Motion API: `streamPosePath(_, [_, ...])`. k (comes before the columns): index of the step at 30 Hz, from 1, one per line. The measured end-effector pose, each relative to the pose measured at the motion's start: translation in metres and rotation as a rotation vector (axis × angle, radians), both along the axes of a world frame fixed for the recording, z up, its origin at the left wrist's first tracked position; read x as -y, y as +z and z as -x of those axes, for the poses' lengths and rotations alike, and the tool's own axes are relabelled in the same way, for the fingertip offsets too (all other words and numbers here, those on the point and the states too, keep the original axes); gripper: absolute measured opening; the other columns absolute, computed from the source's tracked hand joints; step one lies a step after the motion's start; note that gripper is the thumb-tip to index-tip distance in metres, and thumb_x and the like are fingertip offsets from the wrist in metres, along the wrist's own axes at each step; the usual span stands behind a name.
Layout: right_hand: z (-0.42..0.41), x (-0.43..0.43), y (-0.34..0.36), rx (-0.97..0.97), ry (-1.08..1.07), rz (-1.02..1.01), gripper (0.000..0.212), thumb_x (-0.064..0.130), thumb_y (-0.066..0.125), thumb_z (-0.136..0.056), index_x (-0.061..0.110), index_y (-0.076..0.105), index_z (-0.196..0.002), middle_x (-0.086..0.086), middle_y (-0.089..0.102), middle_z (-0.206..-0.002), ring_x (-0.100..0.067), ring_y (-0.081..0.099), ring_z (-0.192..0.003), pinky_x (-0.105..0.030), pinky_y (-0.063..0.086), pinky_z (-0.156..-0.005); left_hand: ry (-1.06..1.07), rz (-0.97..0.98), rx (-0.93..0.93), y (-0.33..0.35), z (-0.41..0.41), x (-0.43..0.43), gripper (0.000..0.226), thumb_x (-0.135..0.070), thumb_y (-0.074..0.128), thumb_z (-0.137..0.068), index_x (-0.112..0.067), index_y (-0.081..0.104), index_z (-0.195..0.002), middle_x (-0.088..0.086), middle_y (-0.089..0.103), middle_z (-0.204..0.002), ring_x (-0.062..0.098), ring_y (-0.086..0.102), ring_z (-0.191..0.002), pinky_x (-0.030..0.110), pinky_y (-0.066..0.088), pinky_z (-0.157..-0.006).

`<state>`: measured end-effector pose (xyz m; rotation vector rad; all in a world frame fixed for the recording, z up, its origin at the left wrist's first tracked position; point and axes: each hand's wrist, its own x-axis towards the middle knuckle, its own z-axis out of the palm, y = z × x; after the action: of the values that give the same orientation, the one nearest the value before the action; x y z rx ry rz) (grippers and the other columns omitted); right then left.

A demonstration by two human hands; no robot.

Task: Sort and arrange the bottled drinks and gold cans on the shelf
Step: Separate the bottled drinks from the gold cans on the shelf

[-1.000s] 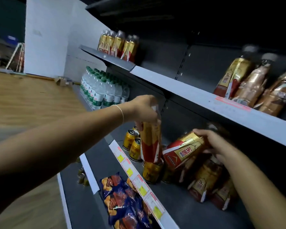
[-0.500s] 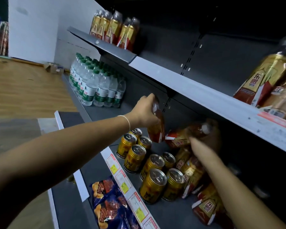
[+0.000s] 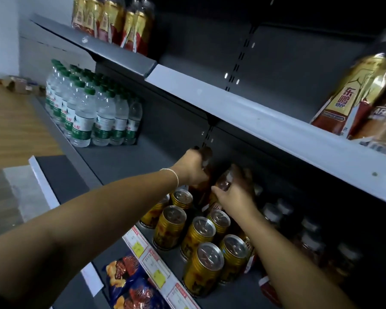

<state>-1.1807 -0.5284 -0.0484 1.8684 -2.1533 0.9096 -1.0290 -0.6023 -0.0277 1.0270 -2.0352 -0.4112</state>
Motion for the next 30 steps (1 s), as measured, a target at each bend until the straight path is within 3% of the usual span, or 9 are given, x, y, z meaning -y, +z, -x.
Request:
streamPosePath(7, [-0.011, 0.012, -0.006, -0.031, -0.097, -0.064, 0.095, 0.038, 0.083, -0.075, 0.017, 0.028, -0.151, -0.015, 0.039, -0.144, -0.032, 0.047, -0.127, -0.038, 0.046, -0.1, -0.11, 0.0, 0.131, -0.012, 0.005, 0.017, 0.02, -0.014, 0.065, -0.075, -0.009, 0.061, -0.094, 0.008, 0.066, -0.091, 0.024, 0.064, -0.086, 0.035, 0.054, -0.077])
streamPosePath(10, [-0.015, 0.01, -0.01, -0.066, -0.17, -0.127, 0.085, 0.046, 0.079, -0.078, 0.016, 0.033, -0.143, -0.012, 0.051, -0.133, -0.028, 0.057, -0.116, -0.04, 0.053, -0.091, -0.143, 0.04, 0.137, -0.012, 0.005, 0.023, 0.022, -0.012, 0.064, -0.077, -0.005, 0.06, -0.098, 0.012, 0.067, -0.093, 0.029, 0.064, -0.087, 0.037, 0.053, -0.077])
streamPosePath(15, [-0.026, 0.005, -0.006, -0.311, -0.343, -0.188, 0.062, 0.052, 0.059, -0.091, 0.023, 0.038, -0.143, -0.011, 0.02, -0.146, -0.034, 0.036, -0.134, -0.042, 0.05, -0.094, -0.184, -0.004, 0.26, -0.011, 0.007, 0.036, 0.042, -0.022, 0.064, -0.083, -0.009, 0.053, -0.121, 0.015, 0.064, -0.114, 0.034, 0.06, -0.104, 0.039, 0.051, -0.085])
streamPosePath(18, [-0.027, 0.003, -0.001, -0.392, -0.358, -0.207, 0.065, 0.034, 0.057, -0.094, 0.021, 0.03, -0.151, -0.011, 0.024, -0.149, -0.034, 0.025, -0.14, -0.042, 0.035, -0.11, -0.209, -0.025, 0.389, -0.014, 0.011, 0.043, 0.062, -0.024, 0.057, -0.092, -0.014, 0.031, -0.147, 0.019, 0.045, -0.142, 0.036, 0.041, -0.13, 0.037, 0.039, -0.104])
streamPosePath(21, [-0.03, 0.003, 0.003, -0.303, -0.362, -0.305, 0.076, 0.022, 0.062, -0.088, 0.021, 0.022, -0.153, -0.009, 0.04, -0.147, -0.03, 0.037, -0.137, -0.042, 0.037, -0.111, -0.209, -0.007, 0.443, -0.017, 0.019, 0.043, 0.058, -0.023, 0.048, -0.098, -0.01, 0.026, -0.151, 0.017, 0.037, -0.15, 0.034, 0.036, -0.135, 0.033, 0.026, -0.11])
streamPosePath(23, [-0.034, 0.002, 0.005, -0.203, -0.374, -0.41, 0.084, 0.02, 0.067, -0.084, 0.022, 0.019, -0.154, -0.01, 0.054, -0.134, -0.029, 0.055, -0.121, -0.042, 0.051, -0.095, -0.202, 0.043, 0.439, -0.02, 0.025, 0.042, 0.055, -0.022, 0.048, -0.098, -0.01, 0.03, -0.148, 0.014, 0.038, -0.149, 0.032, 0.039, -0.131, 0.031, 0.025, -0.106])
streamPosePath(26, [-0.035, -0.006, 0.007, -0.112, -0.305, -0.437, 0.1, 0.016, 0.069, -0.081, 0.027, 0.005, -0.157, -0.012, 0.057, -0.128, -0.03, 0.06, -0.111, -0.037, 0.052, -0.082, -0.24, 0.047, 0.424, -0.021, 0.025, 0.04, 0.062, -0.019, 0.05, -0.095, -0.012, 0.022, -0.15, 0.018, 0.037, -0.146, 0.036, 0.042, -0.126, 0.031, 0.031, -0.102])
streamPosePath(30, [-0.033, -0.025, 0.012, -0.048, -0.224, -0.299, 0.081, 0.016, 0.06, -0.086, 0.026, 0.02, -0.156, -0.01, 0.058, -0.126, -0.03, 0.058, -0.115, -0.029, 0.046, -0.084, -0.246, -0.13, 0.37, -0.015, 0.01, 0.038, 0.091, -0.018, 0.057, -0.091, -0.009, -0.008, -0.154, 0.03, 0.036, -0.146, 0.04, 0.046, -0.127, 0.039, 0.042, -0.103])
